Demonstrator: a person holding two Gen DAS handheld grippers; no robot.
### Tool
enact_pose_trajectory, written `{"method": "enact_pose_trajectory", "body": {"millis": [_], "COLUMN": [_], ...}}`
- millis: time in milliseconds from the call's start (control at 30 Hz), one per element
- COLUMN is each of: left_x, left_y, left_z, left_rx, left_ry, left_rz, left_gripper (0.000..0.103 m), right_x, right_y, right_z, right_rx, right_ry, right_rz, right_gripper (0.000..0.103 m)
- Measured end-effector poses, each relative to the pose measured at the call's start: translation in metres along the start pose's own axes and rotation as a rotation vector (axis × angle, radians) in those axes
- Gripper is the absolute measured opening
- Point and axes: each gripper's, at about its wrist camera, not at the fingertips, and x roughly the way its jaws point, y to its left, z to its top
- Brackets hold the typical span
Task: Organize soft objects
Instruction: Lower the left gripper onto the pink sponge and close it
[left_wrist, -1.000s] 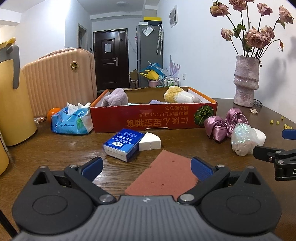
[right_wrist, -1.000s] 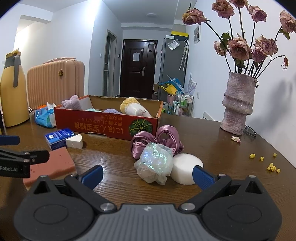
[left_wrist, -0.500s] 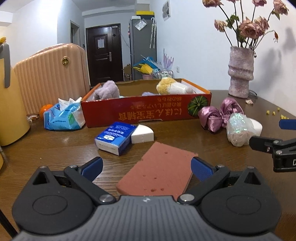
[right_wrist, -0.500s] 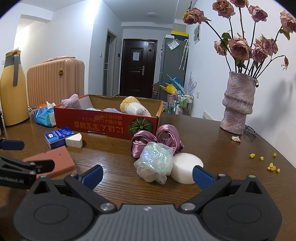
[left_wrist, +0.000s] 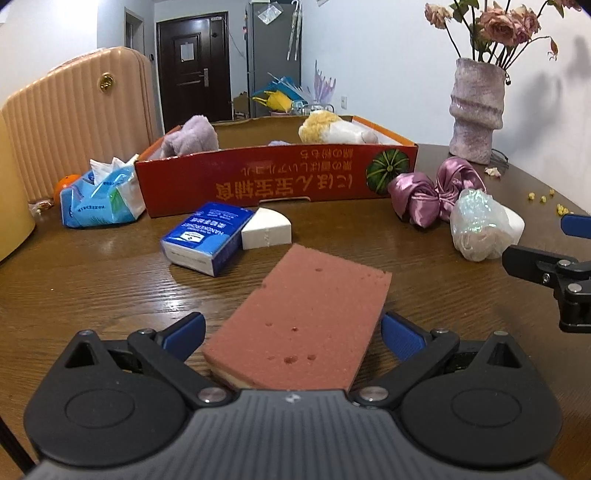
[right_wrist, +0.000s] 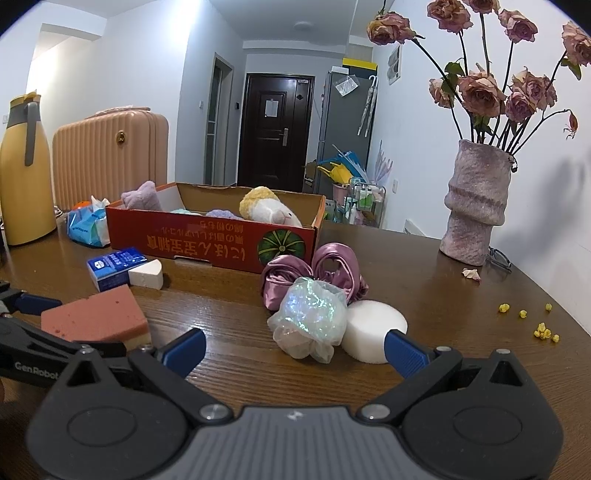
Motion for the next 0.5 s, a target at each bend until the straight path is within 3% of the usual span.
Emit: {"method": "enact_pose_trajectory", "body": {"millis": [167, 300, 500], "left_x": [0.0041, 0.0030, -0.0005], "left_y": [0.0014, 0.0027, -0.0002], "left_z": [0.0004, 0.0009, 0.0014], "left_rx": [-0.011, -0.019, -0.005], "left_ry": [0.014, 0.007, -0.016], "left_rz": [-0.011, -0.026, -0.047], "left_gripper": [0.103, 0.089, 0.085], "right_x": [0.0009, 0.0016, 0.0026], "right_y": [0.0001, 0.0003, 0.0000], "right_z": [0.0002, -0.0003, -0.0007], "right_rx": [-0.001, 0.000, 0.001], "right_ry": [0.005, 0.008, 0.010], "right_rz": [-0.002, -0.003, -0.002], "right_gripper": [0.103, 0.103, 0.103]}}
